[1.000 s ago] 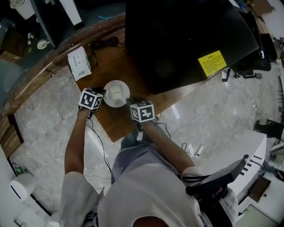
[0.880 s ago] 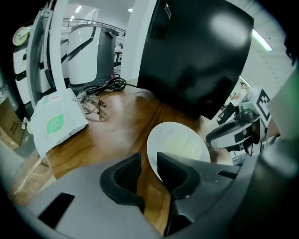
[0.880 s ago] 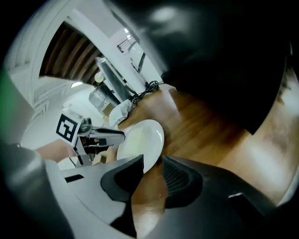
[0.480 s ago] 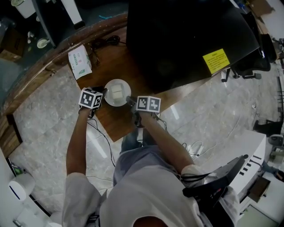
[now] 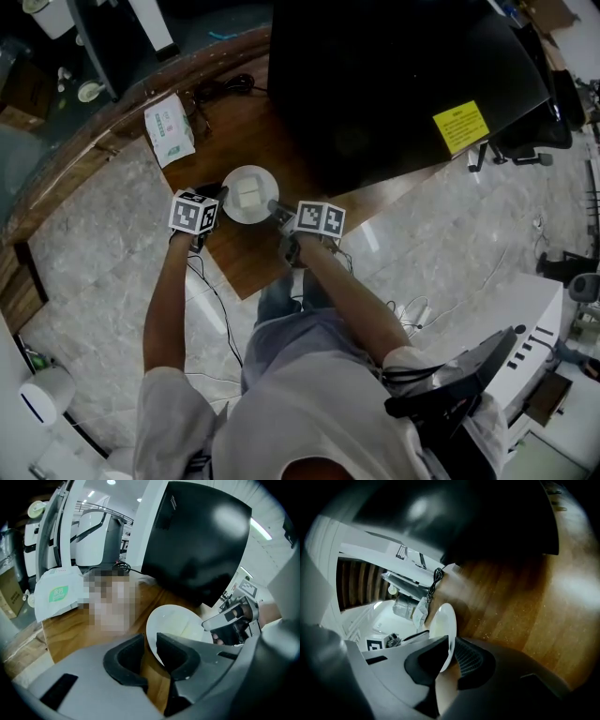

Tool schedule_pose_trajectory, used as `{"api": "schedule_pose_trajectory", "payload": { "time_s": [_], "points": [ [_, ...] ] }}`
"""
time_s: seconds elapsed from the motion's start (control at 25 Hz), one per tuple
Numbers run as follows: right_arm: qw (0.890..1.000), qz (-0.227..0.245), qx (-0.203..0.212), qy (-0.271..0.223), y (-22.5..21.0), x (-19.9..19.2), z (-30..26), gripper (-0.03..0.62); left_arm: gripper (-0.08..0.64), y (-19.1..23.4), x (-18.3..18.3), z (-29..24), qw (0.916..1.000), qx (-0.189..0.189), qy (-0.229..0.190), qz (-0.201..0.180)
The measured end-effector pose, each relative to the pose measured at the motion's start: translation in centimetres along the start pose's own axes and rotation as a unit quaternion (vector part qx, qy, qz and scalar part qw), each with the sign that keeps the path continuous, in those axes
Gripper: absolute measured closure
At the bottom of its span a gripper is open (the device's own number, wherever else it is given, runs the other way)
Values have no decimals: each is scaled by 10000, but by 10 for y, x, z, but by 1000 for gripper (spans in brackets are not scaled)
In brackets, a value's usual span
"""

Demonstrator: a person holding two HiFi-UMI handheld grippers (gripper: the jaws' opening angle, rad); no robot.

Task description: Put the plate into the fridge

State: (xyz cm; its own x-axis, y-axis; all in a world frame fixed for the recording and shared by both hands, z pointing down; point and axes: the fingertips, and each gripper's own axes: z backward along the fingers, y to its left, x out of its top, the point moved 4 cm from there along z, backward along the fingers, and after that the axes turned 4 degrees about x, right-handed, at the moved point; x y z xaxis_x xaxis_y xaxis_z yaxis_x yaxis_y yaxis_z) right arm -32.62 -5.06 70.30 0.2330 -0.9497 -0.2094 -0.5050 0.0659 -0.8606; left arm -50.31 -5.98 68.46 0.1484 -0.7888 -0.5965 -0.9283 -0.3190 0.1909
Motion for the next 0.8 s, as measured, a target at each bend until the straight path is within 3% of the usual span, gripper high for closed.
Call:
{"api": "schedule_pose_trajectory", "payload": {
  "time_s": [0.44,0.8],
  "points": [
    [9953,-386,880,-107,10,1,2,566,482,0,-3,2,9997,194,-139,-13],
    [9945,-423,948,-143,12,6,9,569,482,-13,-7,2,9981,445,-426,-46]
  ]
}}
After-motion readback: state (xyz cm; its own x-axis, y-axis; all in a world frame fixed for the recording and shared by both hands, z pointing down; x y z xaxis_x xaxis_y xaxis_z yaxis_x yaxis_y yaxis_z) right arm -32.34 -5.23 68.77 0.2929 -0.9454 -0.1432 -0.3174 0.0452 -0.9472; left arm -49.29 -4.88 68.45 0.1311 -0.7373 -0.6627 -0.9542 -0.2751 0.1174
